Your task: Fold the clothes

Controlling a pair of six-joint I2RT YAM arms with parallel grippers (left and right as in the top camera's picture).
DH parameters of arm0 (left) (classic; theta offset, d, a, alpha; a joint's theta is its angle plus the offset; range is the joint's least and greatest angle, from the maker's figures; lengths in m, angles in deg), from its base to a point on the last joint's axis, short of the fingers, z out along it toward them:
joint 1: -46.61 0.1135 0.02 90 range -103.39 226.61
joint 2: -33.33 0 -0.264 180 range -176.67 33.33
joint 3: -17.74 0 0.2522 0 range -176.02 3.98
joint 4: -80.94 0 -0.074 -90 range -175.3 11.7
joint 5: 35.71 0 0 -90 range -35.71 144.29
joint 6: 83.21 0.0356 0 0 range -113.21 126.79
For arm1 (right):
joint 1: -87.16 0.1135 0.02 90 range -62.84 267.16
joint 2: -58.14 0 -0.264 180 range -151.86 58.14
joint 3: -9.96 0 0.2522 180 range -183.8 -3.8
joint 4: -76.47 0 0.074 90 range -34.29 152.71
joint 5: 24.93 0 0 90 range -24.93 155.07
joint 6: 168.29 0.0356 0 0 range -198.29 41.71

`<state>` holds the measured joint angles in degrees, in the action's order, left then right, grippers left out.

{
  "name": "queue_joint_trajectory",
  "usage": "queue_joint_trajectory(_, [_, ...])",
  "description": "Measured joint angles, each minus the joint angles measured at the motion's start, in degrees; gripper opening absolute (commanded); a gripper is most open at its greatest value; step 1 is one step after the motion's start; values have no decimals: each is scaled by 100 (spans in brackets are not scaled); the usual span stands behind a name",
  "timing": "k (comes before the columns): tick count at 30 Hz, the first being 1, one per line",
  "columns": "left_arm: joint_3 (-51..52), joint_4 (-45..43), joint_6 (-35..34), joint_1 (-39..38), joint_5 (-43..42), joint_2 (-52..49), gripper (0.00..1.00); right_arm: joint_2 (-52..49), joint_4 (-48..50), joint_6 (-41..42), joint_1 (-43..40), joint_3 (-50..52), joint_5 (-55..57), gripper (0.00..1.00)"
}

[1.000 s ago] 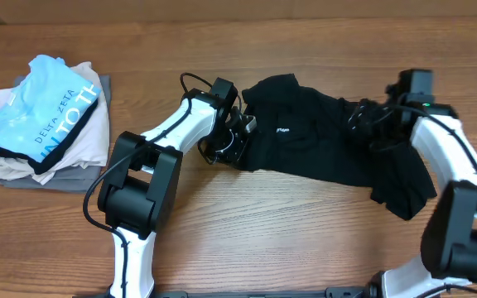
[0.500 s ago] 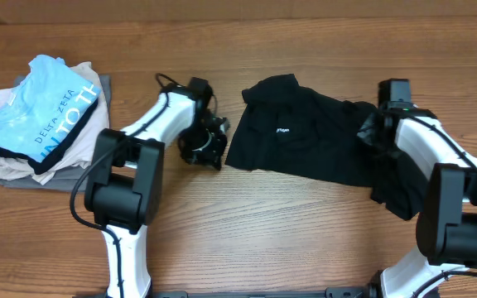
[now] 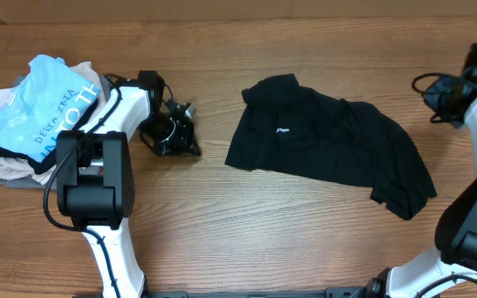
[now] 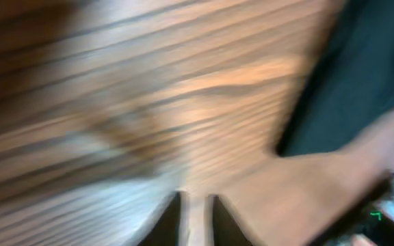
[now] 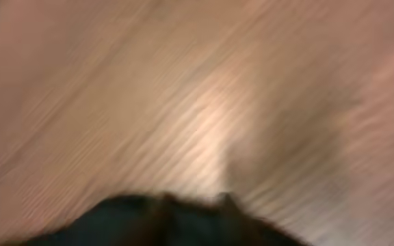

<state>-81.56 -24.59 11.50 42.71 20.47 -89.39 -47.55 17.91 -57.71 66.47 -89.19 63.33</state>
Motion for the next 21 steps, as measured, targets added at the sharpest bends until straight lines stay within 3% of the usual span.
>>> queue_joint_trajectory(2, [0, -74, 138, -87, -350, 101, 72, 2, -350, -197, 59, -33, -525, 54])
queue_joint_trajectory(3, [0, -107, 177, -151, -507, 151, 91, 2, -540, -269, 131, -11, -710, 56])
queue_joint_trajectory(4, [0, -155, 234, -240, -684, 210, 100, 2, -649, -334, 249, 61, -872, 59])
queue_joint_trajectory(9, [0, -684, 304, -741, -1412, 293, 100, -4, -326, -555, 1134, 776, -1095, 73])
queue_joint_trajectory(13, [-2, -1084, 278, -1185, -1652, 293, 100, -68, 249, -553, 1882, 1432, -717, 76])
queue_joint_trajectory(16, [-2, -1211, 116, -1537, -1272, 293, 87, -81, 542, -396, 2103, 1773, -70, 76])
queue_joint_trajectory(17, [0, -1274, 35, -1674, -1012, 293, 79, -81, 647, -297, 2120, 1895, 190, 74])
queue_joint_trajectory(19, [0, -1403, -129, -1958, -330, 293, 78, -81, 879, -175, 2100, 2094, 516, 68])
queue_joint_trajectory(21, [0, -1537, -293, -2267, 433, 293, 78, -79, 1108, -98, 2070, 2262, 699, 49])
